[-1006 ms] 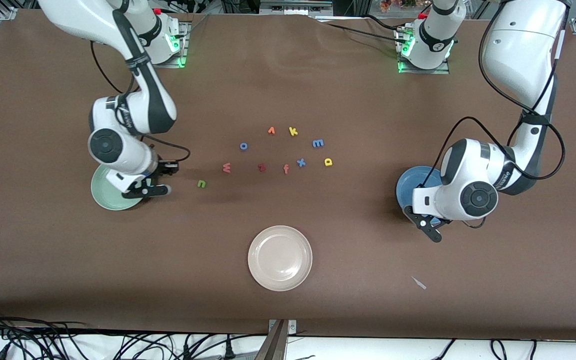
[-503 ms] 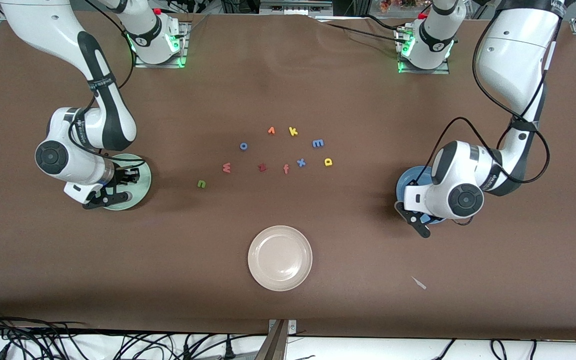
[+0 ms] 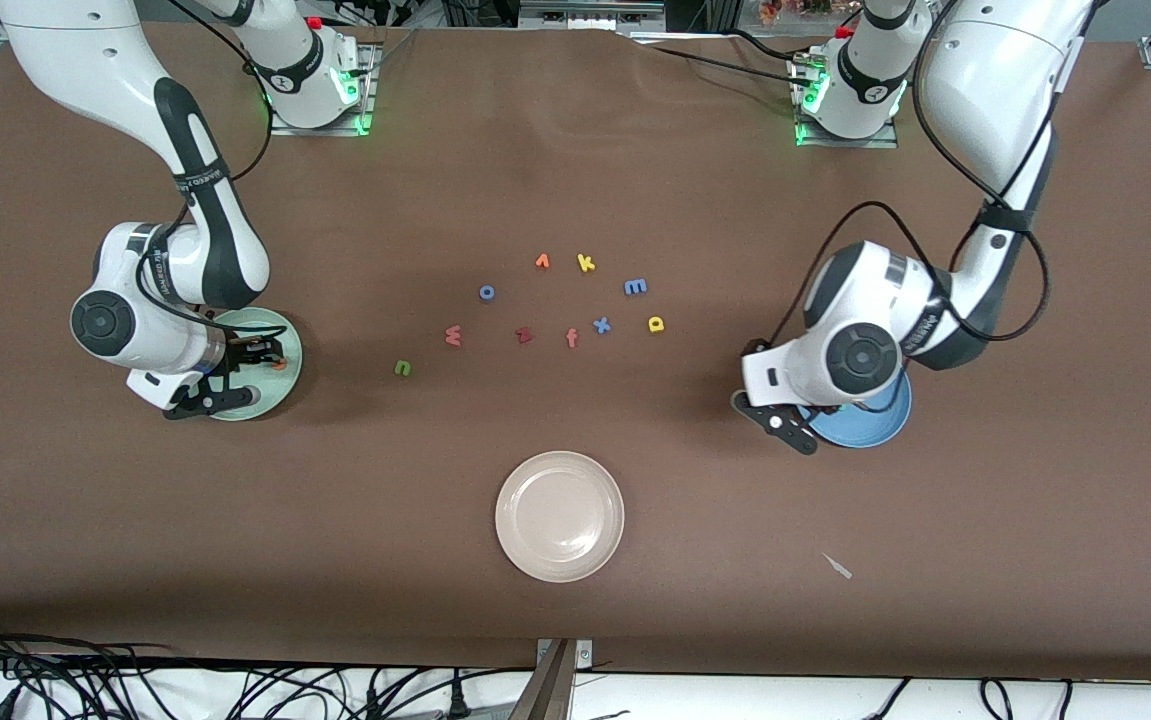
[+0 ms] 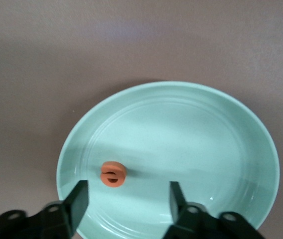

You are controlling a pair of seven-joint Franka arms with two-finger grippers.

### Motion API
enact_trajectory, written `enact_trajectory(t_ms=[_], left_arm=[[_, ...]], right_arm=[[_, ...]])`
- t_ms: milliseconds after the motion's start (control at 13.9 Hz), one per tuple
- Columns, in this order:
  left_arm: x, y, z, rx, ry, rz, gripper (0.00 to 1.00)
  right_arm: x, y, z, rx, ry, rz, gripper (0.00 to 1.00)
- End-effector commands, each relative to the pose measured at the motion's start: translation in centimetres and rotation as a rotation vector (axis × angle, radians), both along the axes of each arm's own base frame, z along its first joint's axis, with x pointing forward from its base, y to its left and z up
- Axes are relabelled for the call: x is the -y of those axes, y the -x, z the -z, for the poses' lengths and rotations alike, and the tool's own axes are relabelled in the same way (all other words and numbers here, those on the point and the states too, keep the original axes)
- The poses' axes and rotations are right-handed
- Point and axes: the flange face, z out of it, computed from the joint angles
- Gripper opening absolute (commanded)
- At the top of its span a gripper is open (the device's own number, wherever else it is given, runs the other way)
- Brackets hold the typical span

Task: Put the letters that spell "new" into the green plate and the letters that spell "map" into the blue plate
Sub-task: 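Drop the orange letter on the green plate while the left gripper drops the P, then reach the right gripper to the green U while the left gripper reaches the yellow letter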

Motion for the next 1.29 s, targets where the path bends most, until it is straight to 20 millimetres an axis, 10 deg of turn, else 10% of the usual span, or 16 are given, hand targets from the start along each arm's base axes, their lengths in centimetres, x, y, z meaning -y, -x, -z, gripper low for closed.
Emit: enact_trajectory(t_ms=[0, 359, 862, 1221], left_arm=[[4.4, 2.3, 1.4, -0.017, -0.041, -0.155, 1.00], [12.0, 9.2, 5.7, 0.069, -0.065, -0.397, 1.00], [14.1, 13.6, 9.2, 0.113, -0.072, -0.444, 0.97], [14.2, 13.5, 9.7, 0.116, -0.072, -0.438, 0.61]], right_arm=[[-1.4, -0.9, -1.7, -0.015, -0.019, 0.024, 1.00], [-8.5, -1.8, -3.0, 0.004, -0.043, 0.185, 1.00], [-17.1, -1.4, 0.7, 0.061, -0.053, 0.373, 1.00], [-20.7, 0.9, 3.1, 0.098, -0.046, 0.466, 0.99]])
